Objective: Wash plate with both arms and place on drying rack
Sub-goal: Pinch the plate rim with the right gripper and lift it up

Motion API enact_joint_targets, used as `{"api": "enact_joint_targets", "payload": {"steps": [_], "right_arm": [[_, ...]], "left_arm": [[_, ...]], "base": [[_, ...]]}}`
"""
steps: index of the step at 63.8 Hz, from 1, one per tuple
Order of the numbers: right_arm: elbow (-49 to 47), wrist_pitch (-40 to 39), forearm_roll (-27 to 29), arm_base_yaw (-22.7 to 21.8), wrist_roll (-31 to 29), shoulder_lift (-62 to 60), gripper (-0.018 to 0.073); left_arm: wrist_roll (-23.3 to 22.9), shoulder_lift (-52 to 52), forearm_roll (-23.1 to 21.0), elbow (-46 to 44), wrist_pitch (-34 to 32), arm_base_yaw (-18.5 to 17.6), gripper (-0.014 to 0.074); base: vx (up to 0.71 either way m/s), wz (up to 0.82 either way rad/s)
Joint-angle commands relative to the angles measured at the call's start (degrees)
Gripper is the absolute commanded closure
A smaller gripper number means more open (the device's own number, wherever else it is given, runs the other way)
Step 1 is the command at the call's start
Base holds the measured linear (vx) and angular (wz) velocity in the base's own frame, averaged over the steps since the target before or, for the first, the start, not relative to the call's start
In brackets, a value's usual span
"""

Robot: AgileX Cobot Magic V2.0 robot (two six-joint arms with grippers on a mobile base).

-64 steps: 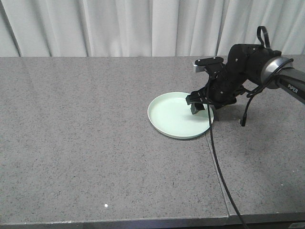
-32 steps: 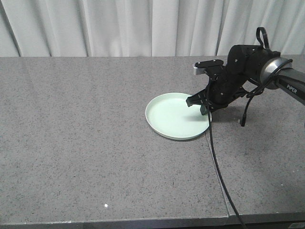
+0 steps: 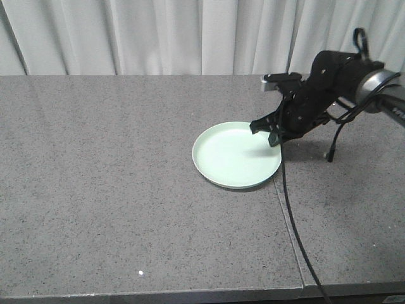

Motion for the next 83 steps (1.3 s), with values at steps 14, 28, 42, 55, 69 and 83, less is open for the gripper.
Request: {"api": "enact_joint_targets", "payload": {"steps": [14, 28, 42, 55, 69, 83], "right_arm": [[-1.39, 4.70, 19.16, -7.27, -13.22, -14.57, 0.0564], [4.23, 7.77, 31.88, -12.13, -22.06, -25.11, 0.0564], [24.45, 5.37, 44.82, -17.88, -34.72, -40.49, 0.0564], [44.91, 4.55, 50.16, -23.04, -45.04, -54.96, 0.0564], [64.34, 0.14, 51.18, -26.28, -50.03, -69.21, 0.0564], [73.79, -2.81, 51.33, -26.38, -50.97, -78.79, 0.0561]], "left_arm": [[-0.51, -0.82, -0.10, -1.30, -4.11, -0.04, 0.0603], [-0.51, -0.82, -0.10, -1.30, -4.11, -0.04, 0.0603], [-0.51, -0.82, -0.10, -1.30, -4.11, -0.04, 0.0603], [-0.51, -0.82, -0.10, -1.30, -4.11, -0.04, 0.0603], [-0.51, -0.82, -0.10, -1.30, -4.11, -0.04, 0.0603], [-0.51, -0.82, -0.10, -1.30, -4.11, -0.04, 0.0603]], "base": [[0.00, 0.00], [0.00, 0.00], [0.00, 0.00], [0.00, 0.00], [0.00, 0.00], [0.00, 0.00]]}}
